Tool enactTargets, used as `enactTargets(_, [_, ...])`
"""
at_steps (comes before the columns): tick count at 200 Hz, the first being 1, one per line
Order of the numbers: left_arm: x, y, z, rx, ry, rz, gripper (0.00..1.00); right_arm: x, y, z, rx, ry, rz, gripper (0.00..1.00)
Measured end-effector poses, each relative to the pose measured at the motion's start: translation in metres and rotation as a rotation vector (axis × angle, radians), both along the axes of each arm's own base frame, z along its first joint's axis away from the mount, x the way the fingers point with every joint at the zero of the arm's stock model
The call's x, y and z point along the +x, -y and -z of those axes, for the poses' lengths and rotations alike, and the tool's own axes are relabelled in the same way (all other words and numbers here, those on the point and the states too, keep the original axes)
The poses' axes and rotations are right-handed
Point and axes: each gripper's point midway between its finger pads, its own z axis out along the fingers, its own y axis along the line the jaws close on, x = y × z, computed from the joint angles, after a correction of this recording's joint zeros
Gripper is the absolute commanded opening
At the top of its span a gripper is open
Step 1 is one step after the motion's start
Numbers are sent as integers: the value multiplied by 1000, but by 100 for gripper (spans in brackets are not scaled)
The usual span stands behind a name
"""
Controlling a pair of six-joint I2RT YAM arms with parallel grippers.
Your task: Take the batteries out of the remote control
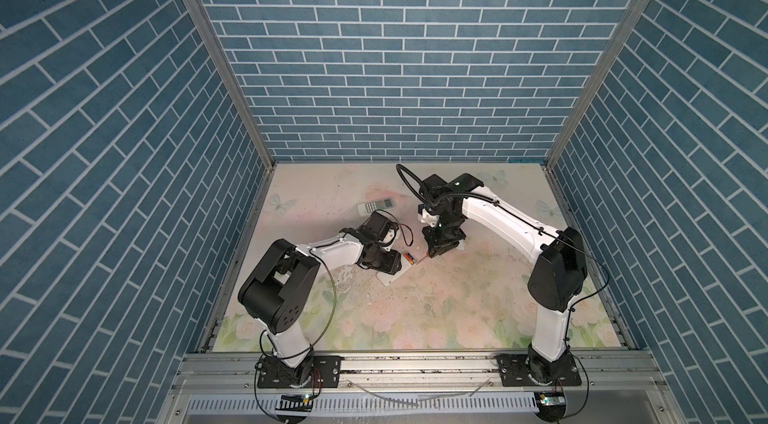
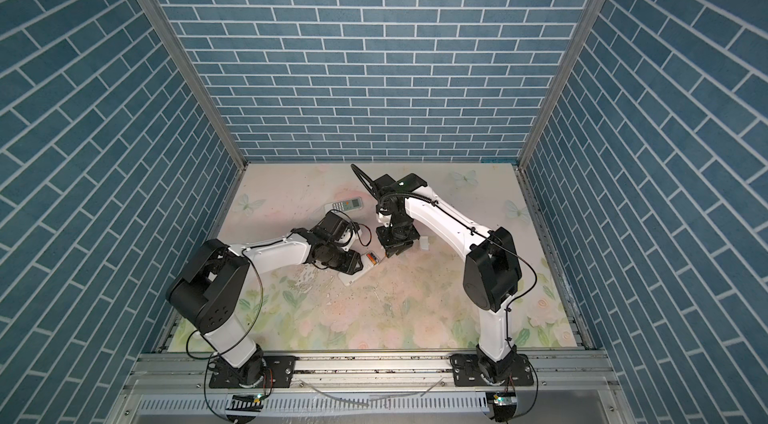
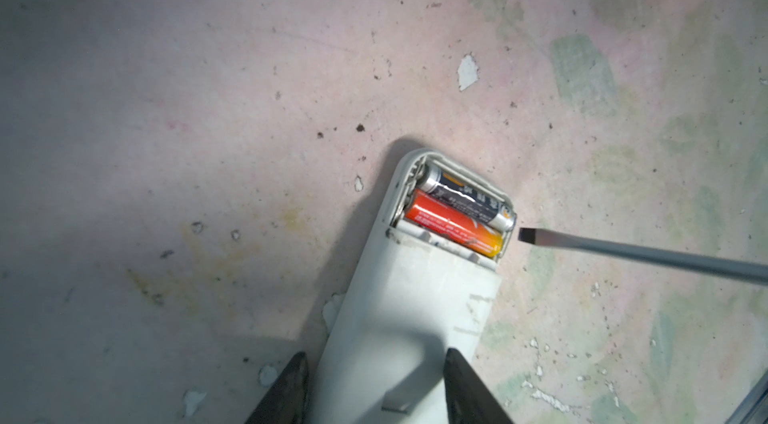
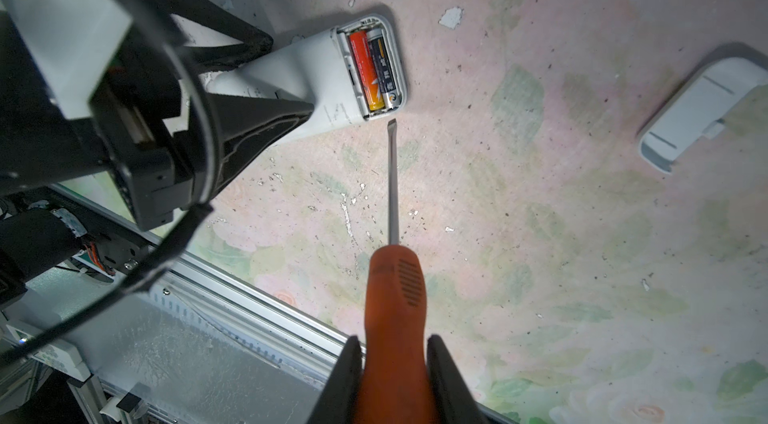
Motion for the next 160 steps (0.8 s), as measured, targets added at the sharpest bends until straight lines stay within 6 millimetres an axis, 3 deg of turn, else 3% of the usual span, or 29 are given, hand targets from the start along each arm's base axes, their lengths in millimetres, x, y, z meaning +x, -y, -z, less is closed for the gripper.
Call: enactTargets(160, [2, 2, 0, -8, 7, 2, 53, 4, -2, 1, 1, 7, 0, 0])
